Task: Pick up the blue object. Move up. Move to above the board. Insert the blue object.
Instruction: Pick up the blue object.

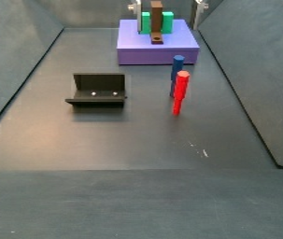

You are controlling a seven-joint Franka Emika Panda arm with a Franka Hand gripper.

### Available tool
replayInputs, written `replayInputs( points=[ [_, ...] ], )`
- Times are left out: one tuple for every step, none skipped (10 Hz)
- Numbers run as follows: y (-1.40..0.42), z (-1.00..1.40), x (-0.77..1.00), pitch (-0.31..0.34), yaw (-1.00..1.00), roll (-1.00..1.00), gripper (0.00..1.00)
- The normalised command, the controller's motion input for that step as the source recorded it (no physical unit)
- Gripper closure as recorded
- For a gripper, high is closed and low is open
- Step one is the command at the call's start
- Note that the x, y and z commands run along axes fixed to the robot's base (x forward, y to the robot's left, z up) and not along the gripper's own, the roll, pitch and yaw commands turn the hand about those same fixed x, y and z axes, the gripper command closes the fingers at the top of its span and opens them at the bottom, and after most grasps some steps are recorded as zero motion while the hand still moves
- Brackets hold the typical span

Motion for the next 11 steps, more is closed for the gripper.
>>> replayInputs(
  points=[
    [-0.39,-0.05,-0.04,0.000,-0.01,-0.01,0.00],
    [-0.64,-0.10,-0.18,-0.026,0.00,-0.03,0.00],
    [-0.63,-0.19,-0.19,-0.041,0.00,-0.05,0.00],
    [-0.42,-0.36,-0.34,-0.059,-0.01,-0.04,0.00],
    [-0.26,-0.43,-0.40,-0.081,-0.01,-0.03,0.00],
    [-0.13,-0.40,-0.23,-0.113,0.00,-0.04,0.00],
    [-0.03,-0.39,-0.14,-0.126,0.00,-0.02,0.00],
    [-0.03,-0.31,-0.17,-0.116,0.00,-0.04,0.00],
    [-0.05,-0.24,-0.08,-0.106,0.00,-0.06,0.00],
    [-0.05,-0.18,0.00,-0.100,0.00,-0.07,0.00],
    [-0.04,-0.14,0.00,-0.104,0.00,-0.10,0.00]
  ],
)
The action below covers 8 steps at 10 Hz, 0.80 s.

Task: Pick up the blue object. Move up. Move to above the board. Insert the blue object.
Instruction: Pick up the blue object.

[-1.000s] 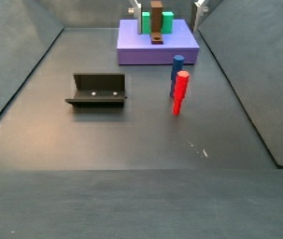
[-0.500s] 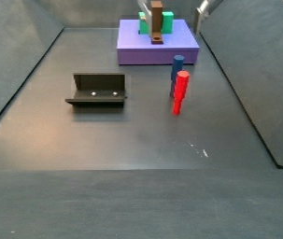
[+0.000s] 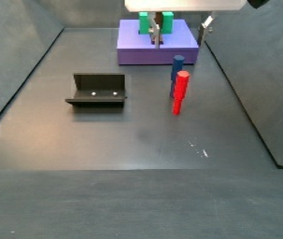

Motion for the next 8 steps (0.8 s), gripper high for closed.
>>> replayInputs(
  points=[
    [-0.02,-0.20,0.00,-0.099,0.00,-0.07,0.00],
    [0.00,-0.28,0.00,-0.103,0.00,-0.05,0.00],
    [0.00,-0.39,0.00,-0.111,0.00,0.00,0.00],
    [0.00,-0.52,0.00,-0.136,0.00,0.00,0.00],
    [0.00,-0.66,0.00,-0.160,0.00,0.00,0.00],
    [0.00,-0.43,0.00,-0.084,0.00,0.00,0.00],
    [0.06,-0.19,0.00,-0.024,0.00,0.00,0.00],
    [0.03,-0.10,-0.04,-0.010,0.00,0.00,0.00]
  ],
)
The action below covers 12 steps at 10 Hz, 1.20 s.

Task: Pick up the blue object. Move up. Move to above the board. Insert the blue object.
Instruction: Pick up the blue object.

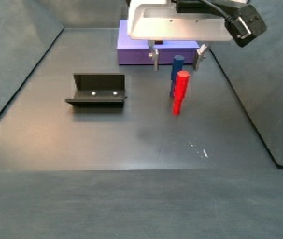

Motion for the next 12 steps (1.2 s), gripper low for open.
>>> replayInputs(
  points=[
    [0.02,-0.10,-0.06,-0.004,-0.01,0.00,0.00],
    [0.00,0.00,-0.01,0.000,0.00,0.01,0.00],
    [0.00,0.00,0.00,0.000,0.00,0.00,0.00],
    [0.00,0.00,0.00,0.000,0.00,0.00,1.00],
    [0.00,0.00,0.00,0.000,0.00,0.00,1.00],
    [0.00,0.00,0.00,0.000,0.00,0.00,1.00],
    [0.00,0.00,0.00,0.000,0.00,0.00,1.00],
    [0.00,0.00,0.00,0.000,0.00,0.00,1.00],
    [0.00,0.00,0.00,0.000,0.00,0.00,1.00],
    [0.00,0.00,0.00,0.000,0.00,0.00,1.00],
    [0.00,0.00,0.00,0.000,0.00,0.00,1.00],
    [0.00,0.00,0.00,0.000,0.00,0.00,1.00]
  ],
)
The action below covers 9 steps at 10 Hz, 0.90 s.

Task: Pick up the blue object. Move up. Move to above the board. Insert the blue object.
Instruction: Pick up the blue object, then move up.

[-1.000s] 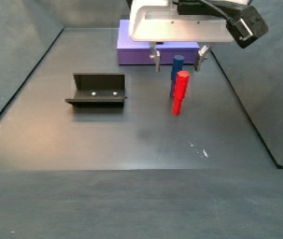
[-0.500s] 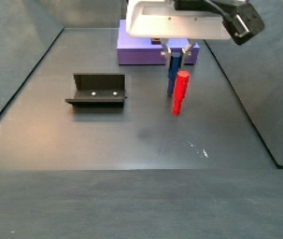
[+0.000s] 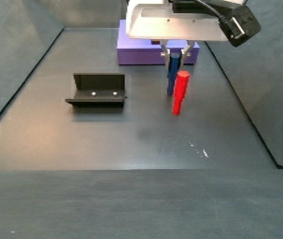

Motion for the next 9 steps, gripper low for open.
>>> replayInputs(
  points=[
    [0.00,0.00,0.00,0.000,0.00,0.00,1.00],
    [0.00,0.00,0.00,0.000,0.00,0.00,1.00],
    [0.00,0.00,0.00,0.000,0.00,0.00,1.00],
    [0.00,0.00,0.00,0.000,0.00,0.00,1.00],
    [0.00,0.00,0.00,0.000,0.00,0.00,1.00],
    [0.00,0.00,0.00,0.000,0.00,0.00,1.00],
    [0.00,0.00,0.00,0.000,0.00,0.00,1.00],
    [0.00,0.83,0.00,0.000,0.00,0.00,1.00],
    [0.04,0.86,0.06,-0.026,0.04,0.00,1.00]
  ],
)
